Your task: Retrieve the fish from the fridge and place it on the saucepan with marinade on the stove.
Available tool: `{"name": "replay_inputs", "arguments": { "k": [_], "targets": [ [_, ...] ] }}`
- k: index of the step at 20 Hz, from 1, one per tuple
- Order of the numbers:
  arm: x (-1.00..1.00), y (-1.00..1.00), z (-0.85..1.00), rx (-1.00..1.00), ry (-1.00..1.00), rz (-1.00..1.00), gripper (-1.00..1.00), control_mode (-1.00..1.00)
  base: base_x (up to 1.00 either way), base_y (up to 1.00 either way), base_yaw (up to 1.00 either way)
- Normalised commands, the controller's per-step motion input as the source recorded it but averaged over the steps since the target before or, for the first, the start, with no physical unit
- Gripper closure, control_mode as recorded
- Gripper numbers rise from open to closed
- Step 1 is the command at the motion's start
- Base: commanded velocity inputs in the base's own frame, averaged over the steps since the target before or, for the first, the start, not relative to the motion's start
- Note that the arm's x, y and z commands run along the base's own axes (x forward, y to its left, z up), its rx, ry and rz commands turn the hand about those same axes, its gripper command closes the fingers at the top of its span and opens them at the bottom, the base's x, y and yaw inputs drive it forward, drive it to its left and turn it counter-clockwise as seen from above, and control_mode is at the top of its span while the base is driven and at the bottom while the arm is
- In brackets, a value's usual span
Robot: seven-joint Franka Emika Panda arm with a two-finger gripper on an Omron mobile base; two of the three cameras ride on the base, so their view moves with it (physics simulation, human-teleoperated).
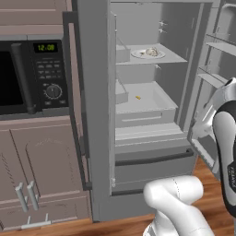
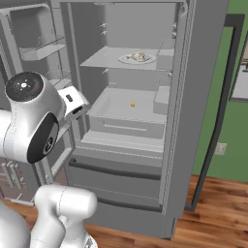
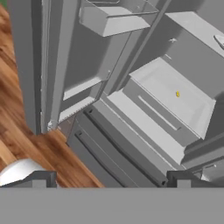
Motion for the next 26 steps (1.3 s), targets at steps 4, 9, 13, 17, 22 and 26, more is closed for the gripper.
{"name": "replay_inputs", "arguments": {
  "k": [4,9,13,17,22,26],
  "targets": [
    [0.0,0.0,0.0,0.0,0.0,0.0,-1.0,1.0,0.15,0.0,-0.01],
    [0.0,0.0,0.0,0.0,0.0,0.0,-1.0,1.0,0.23,-0.01,-0.01],
    [0.0,0.0,0.0,0.0,0.0,0.0,-1.0,1.0,0.3,0.0,-0.02],
    [0.0,0.0,0.0,0.0,0.0,0.0,-1.0,1.0,0.25,-0.05,-0.02],
    [0.0,0.0,0.0,0.0,0.0,0.0,-1.0,1.0,0.16,-0.11,-0.02],
    [0.0,0.0,0.0,0.0,0.0,0.0,-1.0,1.0,0.08,-0.23,-0.01]
  ]
}}
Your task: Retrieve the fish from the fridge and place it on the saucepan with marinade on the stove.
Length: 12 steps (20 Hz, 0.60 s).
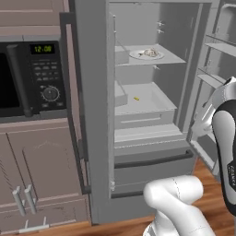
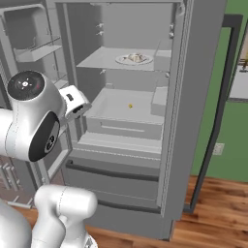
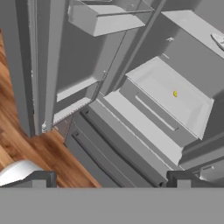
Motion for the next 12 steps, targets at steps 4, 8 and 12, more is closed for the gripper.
{"name": "replay_inputs", "arguments": {
  "k": [4,8,12],
  "targets": [
    [0.0,0.0,0.0,0.0,0.0,0.0,-1.0,1.0,0.04,-0.27,0.0],
    [0.0,0.0,0.0,0.0,0.0,0.0,-1.0,1.0,0.02,-0.33,0.0],
    [0.0,0.0,0.0,0.0,0.0,0.0,-1.0,1.0,0.01,-0.25,0.0]
  ]
}}
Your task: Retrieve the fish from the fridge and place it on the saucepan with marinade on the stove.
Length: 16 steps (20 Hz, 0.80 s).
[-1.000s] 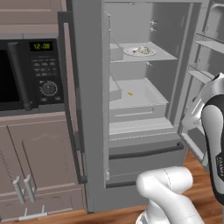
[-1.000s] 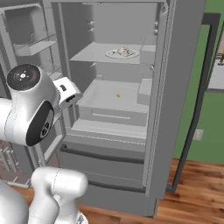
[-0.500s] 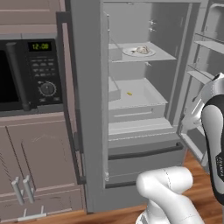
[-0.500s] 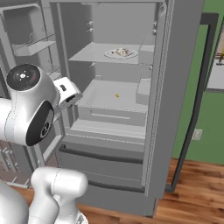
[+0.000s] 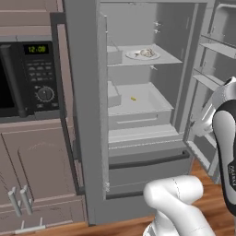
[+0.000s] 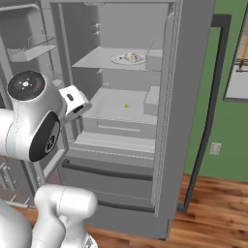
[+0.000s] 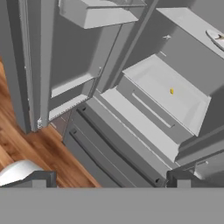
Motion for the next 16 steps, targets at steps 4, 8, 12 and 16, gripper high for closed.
{"name": "replay_inputs", "arguments": {
  "k": [4,8,12,16],
  "targets": [
    [0.0,0.0,0.0,0.0,0.0,0.0,-1.0,1.0,0.09,0.0,0.0],
    [0.0,0.0,0.0,0.0,0.0,0.0,-1.0,1.0,0.31,0.03,0.0],
    [0.0,0.0,0.0,0.0,0.0,0.0,-1.0,1.0,0.48,0.03,0.0],
    [0.0,0.0,0.0,0.0,0.0,0.0,-1.0,1.0,0.65,0.0,-0.01]
  ]
}}
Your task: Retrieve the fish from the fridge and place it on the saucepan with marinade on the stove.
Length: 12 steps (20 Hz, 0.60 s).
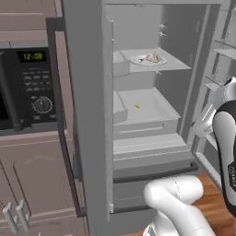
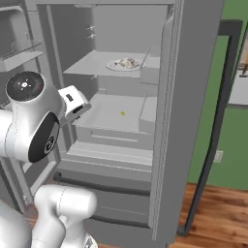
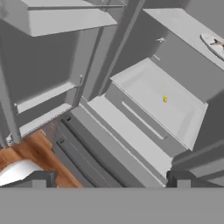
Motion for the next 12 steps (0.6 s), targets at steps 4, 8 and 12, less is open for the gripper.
{"name": "replay_inputs", "arguments": {
  "k": [4,8,12],
  "targets": [
    [0.0,0.0,0.0,0.0,0.0,0.0,-1.0,1.0,0.79,0.0,-0.01],
    [0.0,0.0,0.0,0.0,0.0,0.0,-1.0,1.0,0.89,0.0,0.0],
    [0.0,0.0,0.0,0.0,0.0,0.0,-1.0,1.0,0.91,0.0,-0.03]
  ]
}}
